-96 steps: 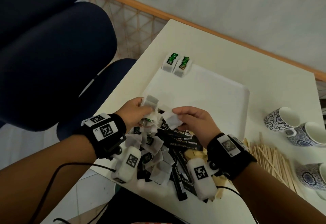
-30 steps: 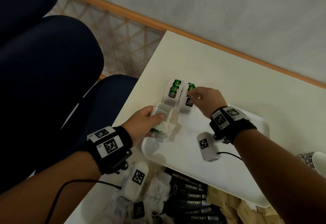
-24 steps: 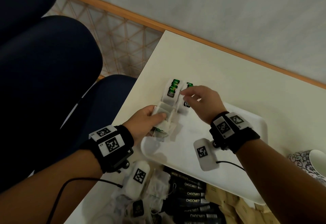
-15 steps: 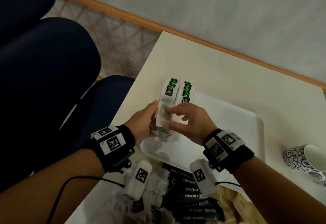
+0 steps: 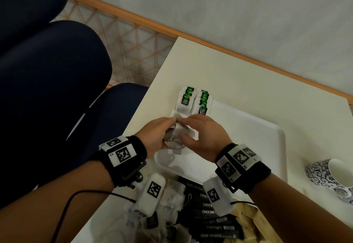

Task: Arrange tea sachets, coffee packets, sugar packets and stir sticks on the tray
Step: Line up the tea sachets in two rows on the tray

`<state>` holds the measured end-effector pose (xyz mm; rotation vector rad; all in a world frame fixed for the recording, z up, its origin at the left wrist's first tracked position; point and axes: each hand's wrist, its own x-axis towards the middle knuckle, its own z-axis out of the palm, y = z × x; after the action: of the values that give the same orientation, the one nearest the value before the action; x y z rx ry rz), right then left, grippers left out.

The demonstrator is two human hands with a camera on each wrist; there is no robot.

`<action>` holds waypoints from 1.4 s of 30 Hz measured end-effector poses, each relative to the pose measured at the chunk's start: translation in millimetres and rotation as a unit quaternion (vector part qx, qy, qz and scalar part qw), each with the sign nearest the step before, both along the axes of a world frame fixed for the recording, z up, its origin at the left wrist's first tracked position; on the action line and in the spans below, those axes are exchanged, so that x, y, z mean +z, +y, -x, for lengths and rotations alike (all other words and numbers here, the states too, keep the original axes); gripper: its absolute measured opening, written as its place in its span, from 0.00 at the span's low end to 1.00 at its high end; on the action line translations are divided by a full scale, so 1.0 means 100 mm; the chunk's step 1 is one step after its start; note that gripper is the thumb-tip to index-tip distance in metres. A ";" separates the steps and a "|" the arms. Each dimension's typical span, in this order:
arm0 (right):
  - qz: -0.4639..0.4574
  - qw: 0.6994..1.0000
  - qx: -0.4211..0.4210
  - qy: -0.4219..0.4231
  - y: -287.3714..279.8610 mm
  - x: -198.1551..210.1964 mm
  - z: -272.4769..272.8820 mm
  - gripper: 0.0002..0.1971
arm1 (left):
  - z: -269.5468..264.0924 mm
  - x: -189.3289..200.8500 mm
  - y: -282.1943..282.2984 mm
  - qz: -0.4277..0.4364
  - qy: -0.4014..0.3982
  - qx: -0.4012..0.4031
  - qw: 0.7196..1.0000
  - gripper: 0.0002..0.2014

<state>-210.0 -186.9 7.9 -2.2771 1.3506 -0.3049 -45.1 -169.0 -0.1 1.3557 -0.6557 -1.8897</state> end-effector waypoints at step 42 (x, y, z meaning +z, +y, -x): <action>-0.015 0.997 -0.075 -0.010 -0.57 -0.11 0.03 0.12 | -0.37 -0.30 -0.05 -0.005 -0.044 0.072 0.996 0.12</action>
<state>-213.0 -244.1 -3.0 -2.1471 1.5088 -0.3547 -7.9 -174.3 -30.1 1.4582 -0.5762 -1.7295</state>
